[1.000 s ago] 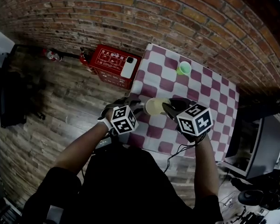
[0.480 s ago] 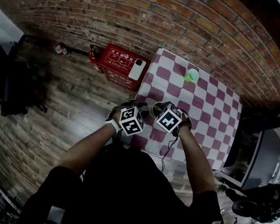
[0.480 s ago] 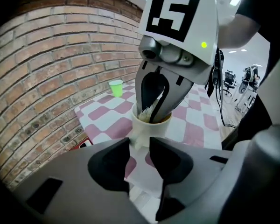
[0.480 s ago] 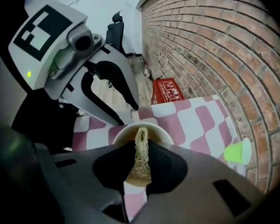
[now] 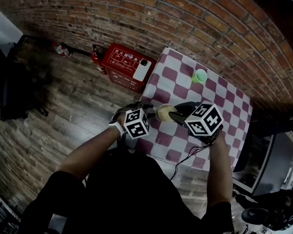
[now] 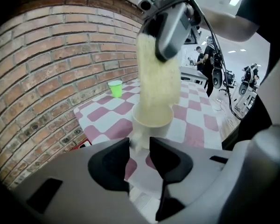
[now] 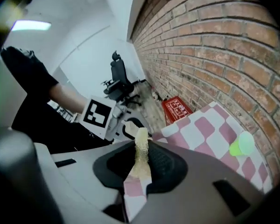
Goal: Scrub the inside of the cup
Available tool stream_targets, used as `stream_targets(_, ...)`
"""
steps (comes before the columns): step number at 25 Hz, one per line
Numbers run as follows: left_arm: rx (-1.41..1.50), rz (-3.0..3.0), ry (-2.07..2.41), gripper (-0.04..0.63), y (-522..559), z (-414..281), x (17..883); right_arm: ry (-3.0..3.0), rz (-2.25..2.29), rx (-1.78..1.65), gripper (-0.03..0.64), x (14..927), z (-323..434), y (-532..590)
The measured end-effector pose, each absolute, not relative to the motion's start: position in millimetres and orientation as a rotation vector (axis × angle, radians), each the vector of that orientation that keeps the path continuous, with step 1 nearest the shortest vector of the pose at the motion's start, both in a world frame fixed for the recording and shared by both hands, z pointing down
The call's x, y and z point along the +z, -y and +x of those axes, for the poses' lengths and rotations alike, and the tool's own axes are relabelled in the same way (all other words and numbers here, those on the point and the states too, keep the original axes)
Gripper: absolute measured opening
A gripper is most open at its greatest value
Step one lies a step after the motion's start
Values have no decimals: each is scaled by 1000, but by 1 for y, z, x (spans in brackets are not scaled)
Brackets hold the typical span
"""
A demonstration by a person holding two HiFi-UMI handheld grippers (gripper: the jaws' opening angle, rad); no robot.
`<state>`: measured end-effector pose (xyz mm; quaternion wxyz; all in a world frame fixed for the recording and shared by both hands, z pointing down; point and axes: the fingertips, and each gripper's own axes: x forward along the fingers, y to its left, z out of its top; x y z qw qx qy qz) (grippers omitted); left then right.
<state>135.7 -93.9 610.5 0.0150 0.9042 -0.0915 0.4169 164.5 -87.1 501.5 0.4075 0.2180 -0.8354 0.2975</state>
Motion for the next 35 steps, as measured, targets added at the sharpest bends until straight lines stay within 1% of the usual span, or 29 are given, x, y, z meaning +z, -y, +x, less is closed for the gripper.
stream_targets(2,1297,2817,281,144,94,136,609,2136,629,721,77,481,174,96)
stream_targets(4,1294,2815,284,144,94,136,609,2086,694,640,77,482,185,102)
stream_targets(10,1290,2804,290,144,93,137,609,1911,618,494,77,553,180,90)
stream_targets(16,1287,2796,305,144,95,138,610,1759,566,269,77,605,166,87)
stream_targets(18,1291,2793,304,144,95,138,611,1745,559,279,77,614,164,88)
stream_targets(20,1294,2792,304,144,95,139,611,1763,569,362,77,616,161,88)
stream_targets(25,1289,2791,307,144,94,138,610,1857,548,560,77,588,160,81)
stream_targets(29,1276,2790,309,144,94,138,609,1988,643,743,77,531,164,91)
stream_targets(32,1261,2785,315,144,94,137,608,2070,821,707,77,484,174,109)
stream_targets(35,1250,2776,325,144,94,136,608,2010,936,544,77,473,181,110)
